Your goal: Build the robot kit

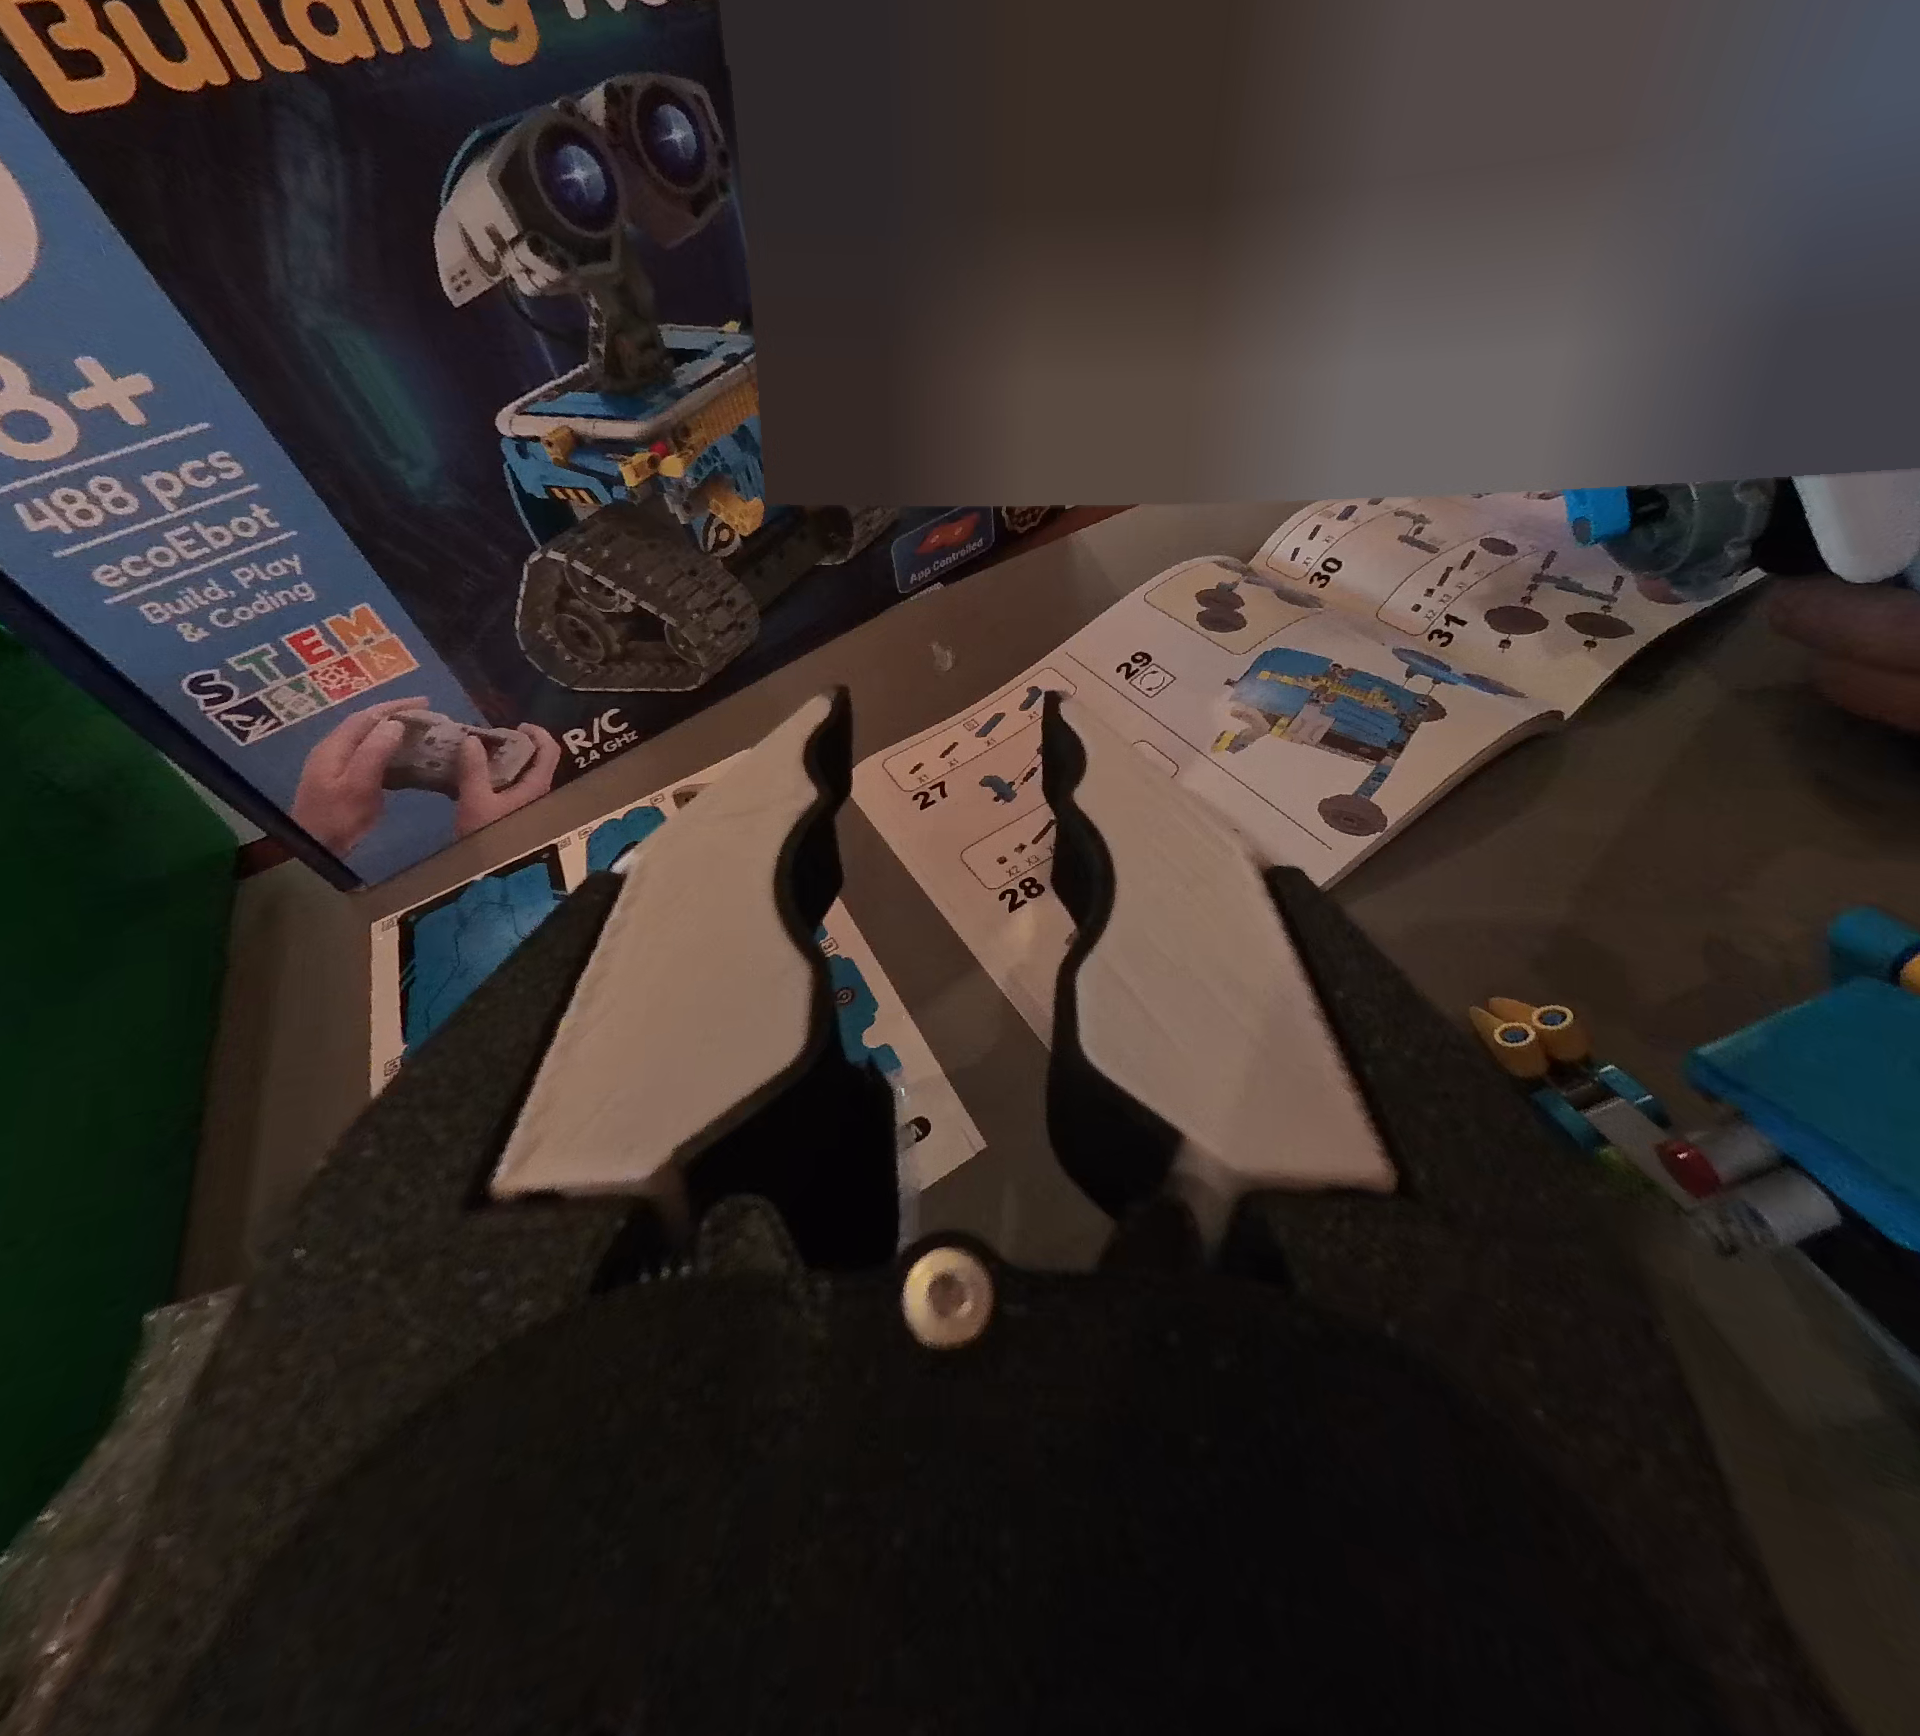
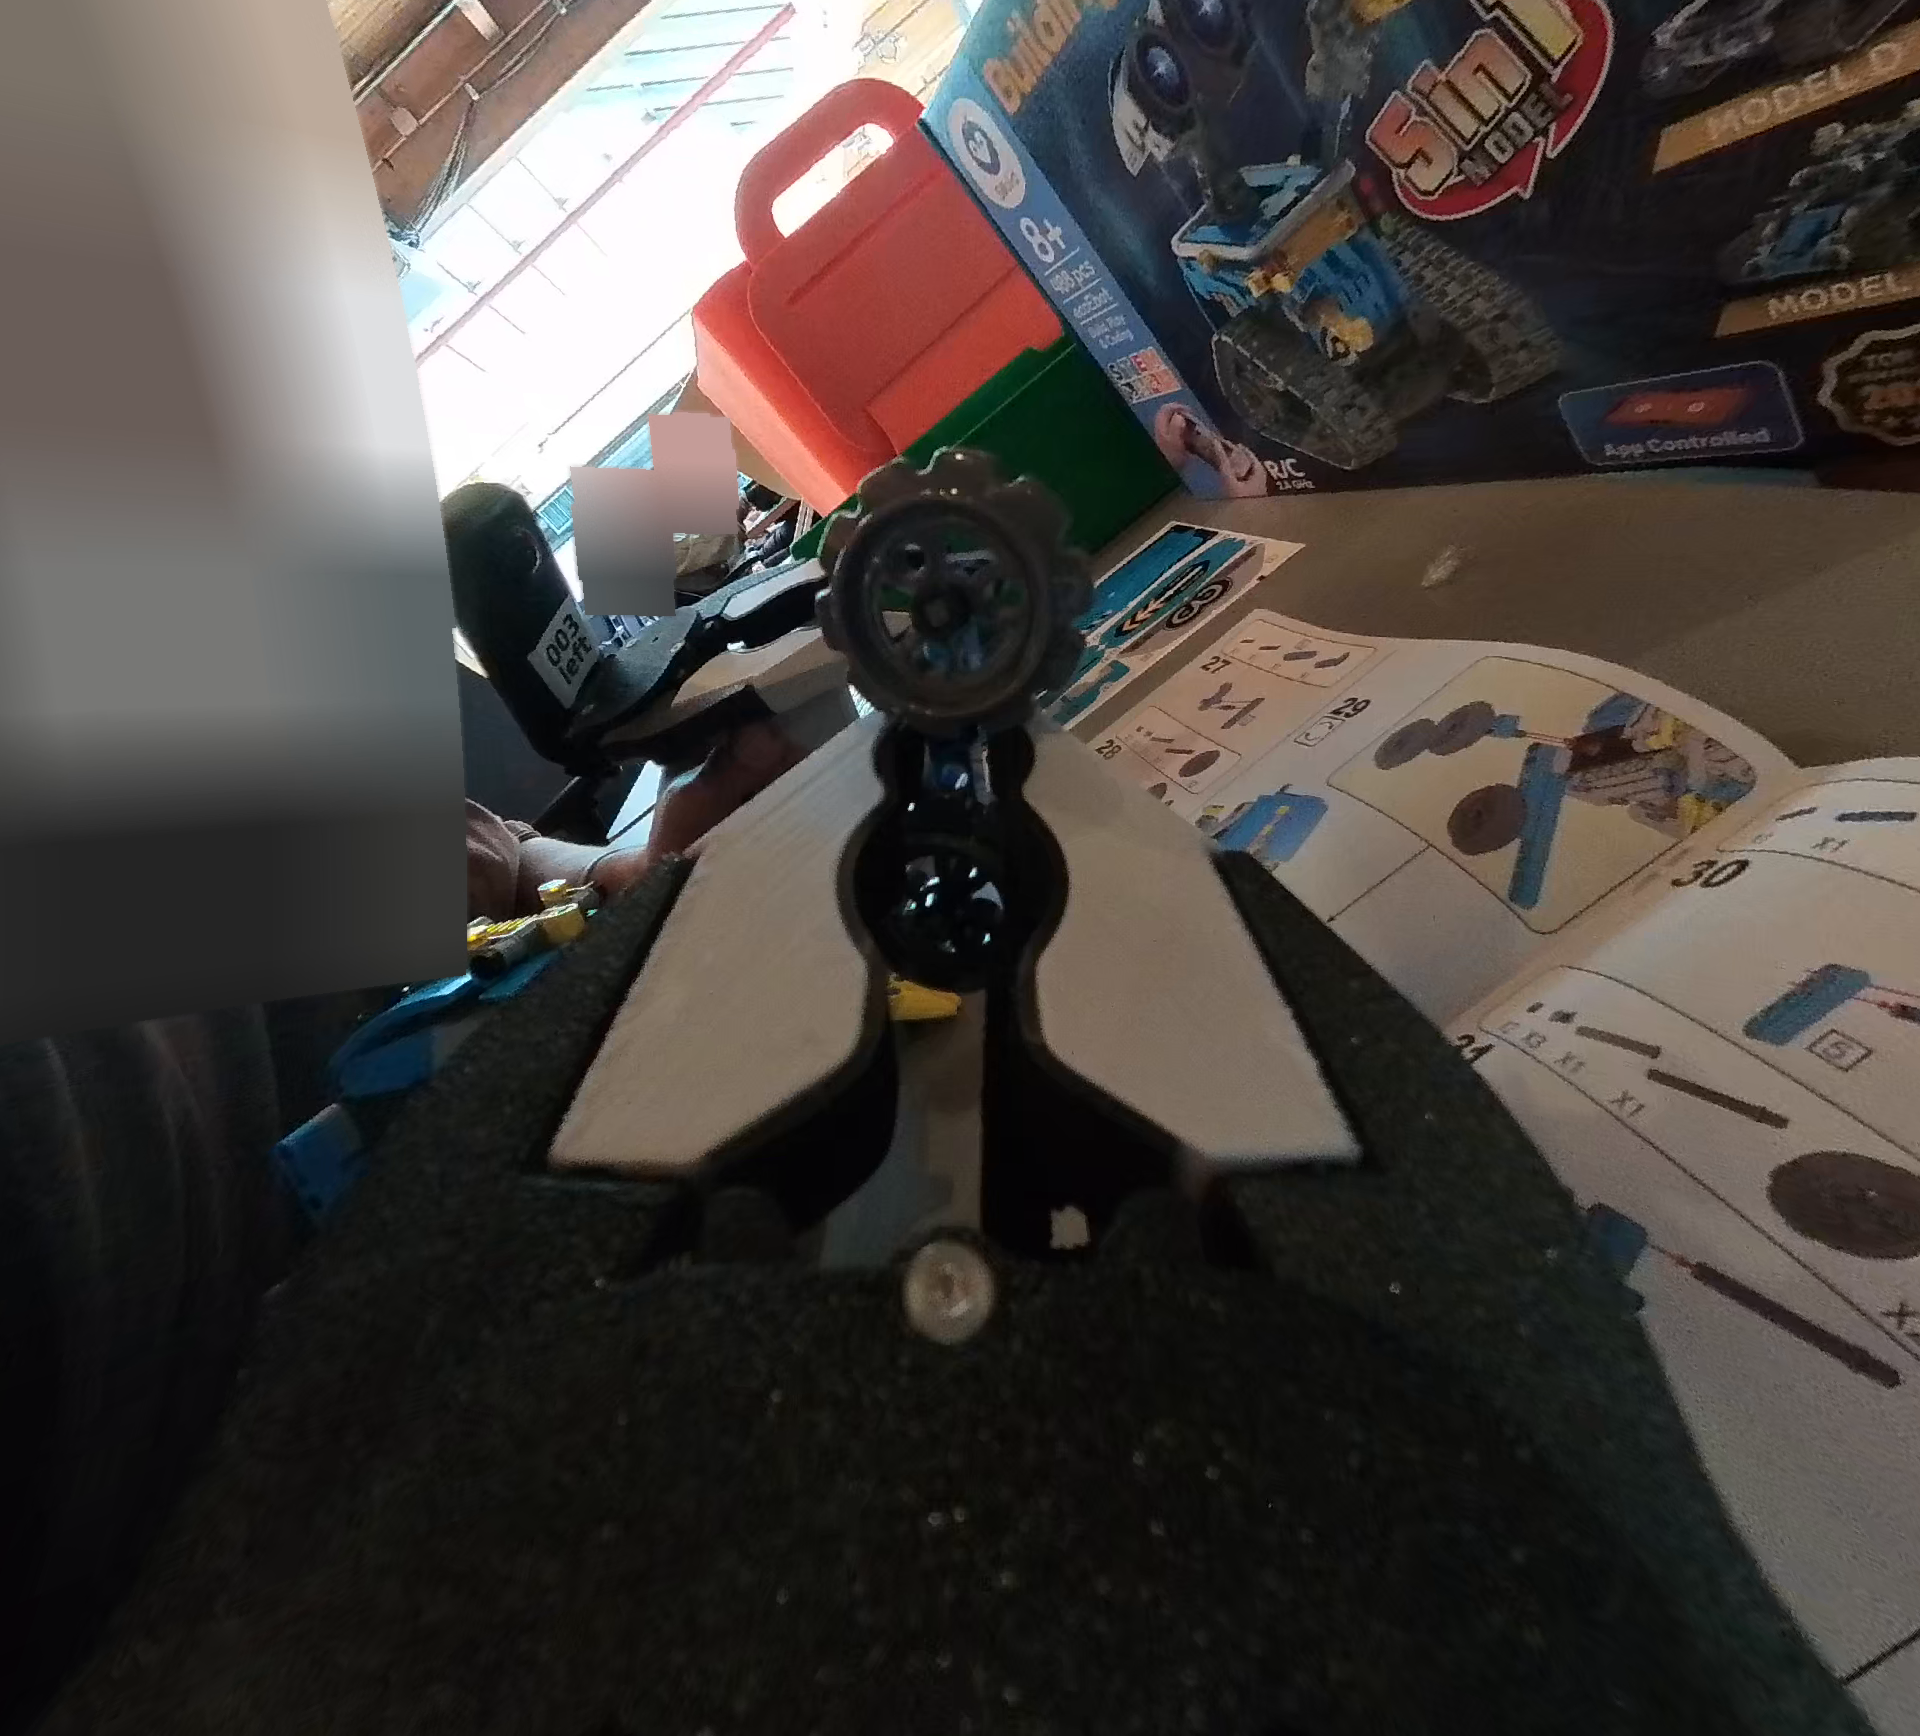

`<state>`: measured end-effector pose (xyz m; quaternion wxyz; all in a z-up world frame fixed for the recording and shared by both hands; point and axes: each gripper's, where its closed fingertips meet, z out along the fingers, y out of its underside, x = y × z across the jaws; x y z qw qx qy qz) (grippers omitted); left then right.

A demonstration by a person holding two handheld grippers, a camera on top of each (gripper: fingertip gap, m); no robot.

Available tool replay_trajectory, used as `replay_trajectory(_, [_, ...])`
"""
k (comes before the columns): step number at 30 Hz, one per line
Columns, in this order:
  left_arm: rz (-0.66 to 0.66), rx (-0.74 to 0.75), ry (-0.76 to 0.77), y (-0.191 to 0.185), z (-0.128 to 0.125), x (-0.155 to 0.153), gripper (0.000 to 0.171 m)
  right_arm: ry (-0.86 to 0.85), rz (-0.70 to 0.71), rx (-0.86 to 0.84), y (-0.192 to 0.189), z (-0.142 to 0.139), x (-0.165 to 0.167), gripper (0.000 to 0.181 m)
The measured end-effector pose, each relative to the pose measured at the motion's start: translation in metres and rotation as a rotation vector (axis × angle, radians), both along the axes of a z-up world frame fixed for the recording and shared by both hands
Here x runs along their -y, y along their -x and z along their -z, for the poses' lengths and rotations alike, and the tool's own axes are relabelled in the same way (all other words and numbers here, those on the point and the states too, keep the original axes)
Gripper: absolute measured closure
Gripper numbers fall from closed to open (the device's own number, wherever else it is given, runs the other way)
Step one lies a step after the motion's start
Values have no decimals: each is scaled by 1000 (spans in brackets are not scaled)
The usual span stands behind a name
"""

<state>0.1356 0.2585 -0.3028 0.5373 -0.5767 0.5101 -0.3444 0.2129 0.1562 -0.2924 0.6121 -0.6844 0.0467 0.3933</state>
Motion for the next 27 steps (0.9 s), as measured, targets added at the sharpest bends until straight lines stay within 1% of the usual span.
replay_trajectory(27, [11,-16,8,-2,3,1,135,3,3,1,1,1,1,171])
